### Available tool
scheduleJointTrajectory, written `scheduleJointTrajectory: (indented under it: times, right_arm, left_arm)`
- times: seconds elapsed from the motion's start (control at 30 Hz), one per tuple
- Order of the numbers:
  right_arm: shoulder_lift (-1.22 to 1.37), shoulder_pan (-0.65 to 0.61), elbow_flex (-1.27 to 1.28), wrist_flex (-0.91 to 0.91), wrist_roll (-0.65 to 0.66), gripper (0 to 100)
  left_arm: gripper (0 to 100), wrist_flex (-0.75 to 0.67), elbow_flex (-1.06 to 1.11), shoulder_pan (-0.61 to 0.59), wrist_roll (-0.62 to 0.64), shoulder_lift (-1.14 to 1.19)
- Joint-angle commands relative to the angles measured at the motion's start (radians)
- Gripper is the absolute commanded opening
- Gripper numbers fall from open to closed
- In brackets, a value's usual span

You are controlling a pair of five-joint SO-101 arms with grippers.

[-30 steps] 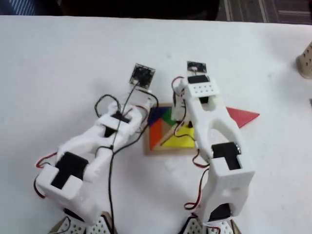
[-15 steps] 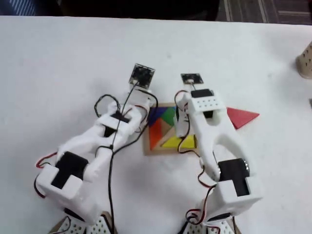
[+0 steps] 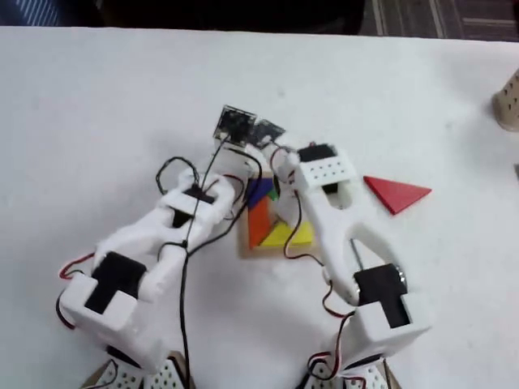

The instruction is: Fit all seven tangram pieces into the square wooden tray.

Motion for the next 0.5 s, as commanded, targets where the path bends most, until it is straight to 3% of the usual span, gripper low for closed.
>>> scheduleJointTrajectory:
  times: [0.0, 0.13, 0.23, 0.47]
  right_arm:
    - [-0.031, 0.013, -0.094, 0.067, 0.176, 16.6]
    - [-0.024, -0.028, -0.095, 0.097, 0.273, 16.6]
    - [-0.022, -0.012, -0.095, 0.002, 0.319, 16.3]
    - [0.107, 0.001, -0.077, -0.225, 0.270, 14.7]
  left_arm:
    - [2, -0.003, -0.014, -0.027, -0.011, -0.056]
    - [2, -0.044, -0.014, -0.038, -0.011, -0.051]
    - [2, -0.052, -0.031, -0.041, -0.011, -0.018]
    - [2, -0.048, -0.058, -0.045, -0.011, 0.007]
